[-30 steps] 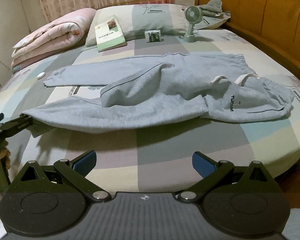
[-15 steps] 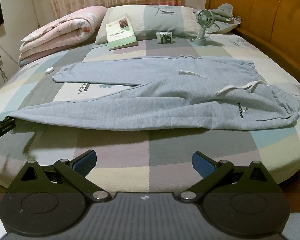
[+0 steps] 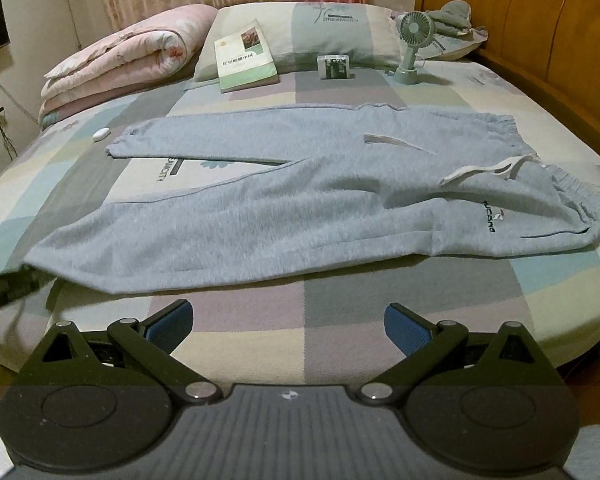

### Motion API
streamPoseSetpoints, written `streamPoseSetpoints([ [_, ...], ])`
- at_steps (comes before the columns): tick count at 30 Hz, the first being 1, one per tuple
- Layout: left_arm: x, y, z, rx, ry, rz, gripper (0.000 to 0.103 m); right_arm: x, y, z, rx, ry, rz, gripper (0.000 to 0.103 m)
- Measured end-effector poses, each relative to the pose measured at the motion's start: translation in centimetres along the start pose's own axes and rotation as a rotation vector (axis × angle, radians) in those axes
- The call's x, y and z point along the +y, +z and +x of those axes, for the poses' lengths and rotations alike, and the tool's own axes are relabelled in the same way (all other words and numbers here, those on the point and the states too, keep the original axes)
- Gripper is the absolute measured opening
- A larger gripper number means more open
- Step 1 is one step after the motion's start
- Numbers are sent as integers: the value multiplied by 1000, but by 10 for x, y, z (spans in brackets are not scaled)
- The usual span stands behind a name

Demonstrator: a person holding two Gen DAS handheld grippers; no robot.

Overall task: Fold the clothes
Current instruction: 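Move the open left gripper to the elastic pant cuff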

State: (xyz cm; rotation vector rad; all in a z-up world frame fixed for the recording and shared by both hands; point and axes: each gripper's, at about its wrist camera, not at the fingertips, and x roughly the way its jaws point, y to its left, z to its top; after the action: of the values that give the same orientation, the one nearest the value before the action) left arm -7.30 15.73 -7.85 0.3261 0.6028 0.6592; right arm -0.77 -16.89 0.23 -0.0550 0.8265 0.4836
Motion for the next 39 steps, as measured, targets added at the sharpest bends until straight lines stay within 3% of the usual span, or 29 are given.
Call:
streamPoseSetpoints([
  [2,-7,-7,4,5,6,33,97,2,-1,1,5,4,-5,103],
  [5,-9,-12,15,39,-44,6,97,4,-3,2,12,1,-16,103],
  [7,-7,-14,21,53,-12,-19,97,5,-3,1,9,0,-15,103],
  [11,19,-11,26,39,14,-186,97,6,-3,2,13,-4,-11,103],
  [13,33,-8,23,15,51,-240,97,6,-4,2,13,-3,-12,103],
  [17,54,-2,13,-61,245,-227,96,4,-4,1,10,-2,-8,103],
  [19,69,2,8,-82,261,-251,95,4,-4,2,10,0,-5,103],
  [22,85,7,5,-65,229,-290,95,4,-4,1,9,3,-3,103],
  [25,86,11,6,-40,138,-324,95,4,-4,1,10,3,-3,103],
  [30,55,14,23,36,-29,-297,96,4,-4,0,11,-2,0,103],
  [33,36,13,37,79,-85,-289,92,3,-5,1,13,-4,4,103],
  [36,26,7,49,160,-111,-299,89,1,-6,2,15,-5,9,103],
  [39,19,-3,61,241,-87,-278,88,-1,-6,4,19,-6,14,103],
])
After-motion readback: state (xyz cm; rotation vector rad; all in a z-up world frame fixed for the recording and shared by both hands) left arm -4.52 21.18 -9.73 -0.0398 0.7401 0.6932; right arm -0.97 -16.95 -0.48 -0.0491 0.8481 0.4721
